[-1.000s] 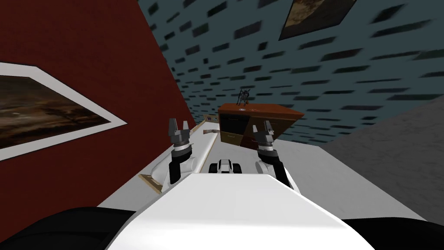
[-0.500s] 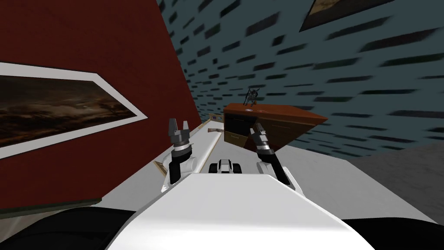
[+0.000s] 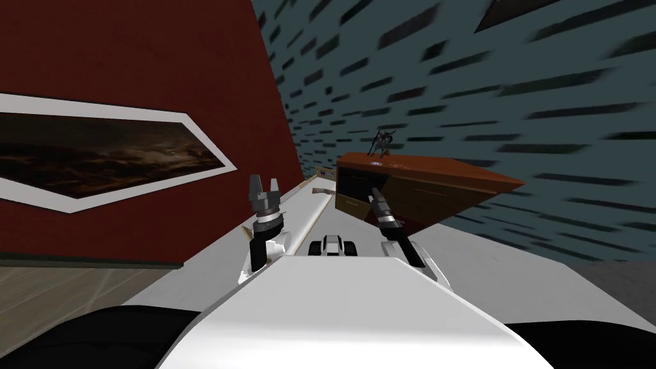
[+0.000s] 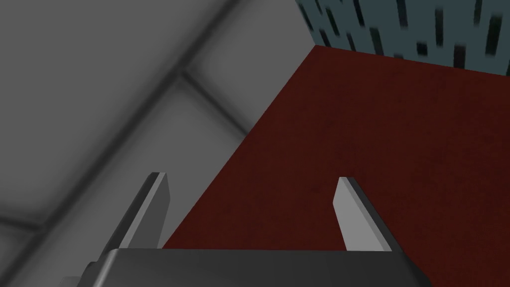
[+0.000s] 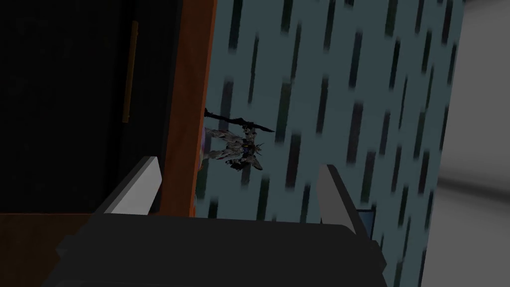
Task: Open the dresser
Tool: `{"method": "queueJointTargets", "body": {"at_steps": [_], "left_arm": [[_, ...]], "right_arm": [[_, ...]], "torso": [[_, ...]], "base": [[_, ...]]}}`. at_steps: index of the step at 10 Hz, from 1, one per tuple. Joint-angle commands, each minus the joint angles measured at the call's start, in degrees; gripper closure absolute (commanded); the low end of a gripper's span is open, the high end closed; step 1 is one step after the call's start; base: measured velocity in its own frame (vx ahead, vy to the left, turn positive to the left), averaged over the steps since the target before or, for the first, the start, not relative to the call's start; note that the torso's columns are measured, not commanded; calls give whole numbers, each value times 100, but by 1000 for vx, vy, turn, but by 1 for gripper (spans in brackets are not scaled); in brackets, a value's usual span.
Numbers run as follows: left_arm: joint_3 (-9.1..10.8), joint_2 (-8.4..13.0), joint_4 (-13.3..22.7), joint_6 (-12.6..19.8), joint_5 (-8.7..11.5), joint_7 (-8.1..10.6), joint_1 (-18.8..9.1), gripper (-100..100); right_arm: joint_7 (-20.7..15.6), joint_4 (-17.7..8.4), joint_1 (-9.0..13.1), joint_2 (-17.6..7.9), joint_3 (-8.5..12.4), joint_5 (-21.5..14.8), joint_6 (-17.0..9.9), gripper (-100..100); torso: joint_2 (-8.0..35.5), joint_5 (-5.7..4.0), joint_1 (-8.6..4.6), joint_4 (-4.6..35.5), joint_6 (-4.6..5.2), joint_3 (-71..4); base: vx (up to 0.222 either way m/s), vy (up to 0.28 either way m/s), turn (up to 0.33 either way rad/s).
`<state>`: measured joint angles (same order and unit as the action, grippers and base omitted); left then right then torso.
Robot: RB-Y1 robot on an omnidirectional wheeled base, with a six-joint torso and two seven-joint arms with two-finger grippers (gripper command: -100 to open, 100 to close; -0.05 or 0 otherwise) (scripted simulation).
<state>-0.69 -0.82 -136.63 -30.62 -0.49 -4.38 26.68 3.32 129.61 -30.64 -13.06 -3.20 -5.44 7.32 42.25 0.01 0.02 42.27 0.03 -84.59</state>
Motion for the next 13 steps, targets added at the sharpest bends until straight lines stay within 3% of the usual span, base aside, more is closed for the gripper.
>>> {"method": "queueJointTargets", "body": {"at_steps": [1, 13], "left_arm": [[-1, 0, 0, 0, 0, 0, -1, 0], [0, 0, 0, 0, 0, 0, -1, 0]], "right_arm": [[-105, -99, -10, -112, 8, -156, -409, -100], [-644, -753, -69, -646, 69, -983, -2231, -100]], "torso": [[2, 0, 1, 0, -9, 1], [3, -1, 0, 1, -9, 2]], "base": [[-10, -9, 181], [-11, -3, 208]]}}
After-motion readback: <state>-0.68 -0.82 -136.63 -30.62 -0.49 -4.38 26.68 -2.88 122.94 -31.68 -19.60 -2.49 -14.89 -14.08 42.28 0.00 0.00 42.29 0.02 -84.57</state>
